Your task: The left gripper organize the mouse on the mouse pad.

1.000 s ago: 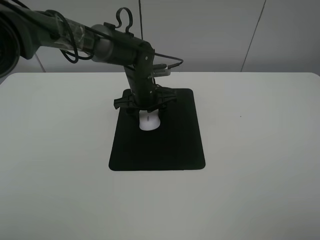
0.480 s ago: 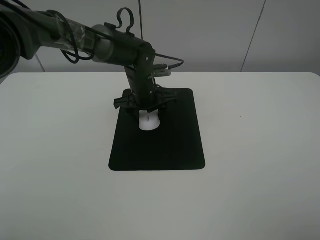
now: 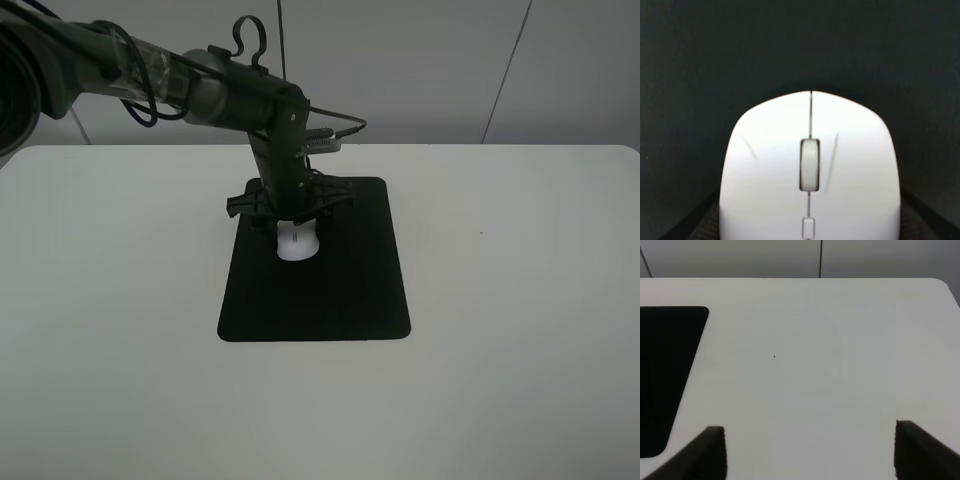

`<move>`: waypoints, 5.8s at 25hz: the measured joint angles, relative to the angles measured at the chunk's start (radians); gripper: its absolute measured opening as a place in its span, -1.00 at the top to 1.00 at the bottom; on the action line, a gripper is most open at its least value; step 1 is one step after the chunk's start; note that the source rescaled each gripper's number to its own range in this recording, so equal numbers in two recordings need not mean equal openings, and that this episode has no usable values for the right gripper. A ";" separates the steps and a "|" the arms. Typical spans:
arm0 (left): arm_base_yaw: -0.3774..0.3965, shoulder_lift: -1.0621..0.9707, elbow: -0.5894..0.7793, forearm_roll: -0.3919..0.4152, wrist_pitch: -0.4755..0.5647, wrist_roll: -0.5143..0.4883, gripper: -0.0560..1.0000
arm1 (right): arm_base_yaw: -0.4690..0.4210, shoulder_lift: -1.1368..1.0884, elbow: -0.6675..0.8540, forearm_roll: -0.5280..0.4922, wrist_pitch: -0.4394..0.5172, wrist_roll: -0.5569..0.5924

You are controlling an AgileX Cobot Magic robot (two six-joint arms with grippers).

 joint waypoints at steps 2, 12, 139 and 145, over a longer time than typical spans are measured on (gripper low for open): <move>0.000 0.001 0.000 0.025 0.000 0.000 0.72 | 0.000 0.000 0.000 0.000 0.000 0.000; -0.001 0.007 0.000 0.069 0.003 -0.004 -0.99 | 0.000 0.000 0.000 -0.001 0.000 0.000; 0.373 -2.346 1.163 -0.024 0.278 0.708 -1.00 | 0.000 0.000 0.000 0.000 0.000 0.000; 0.468 -2.346 1.163 -0.025 0.278 0.708 -1.00 | 0.000 0.000 0.000 -0.001 0.000 0.000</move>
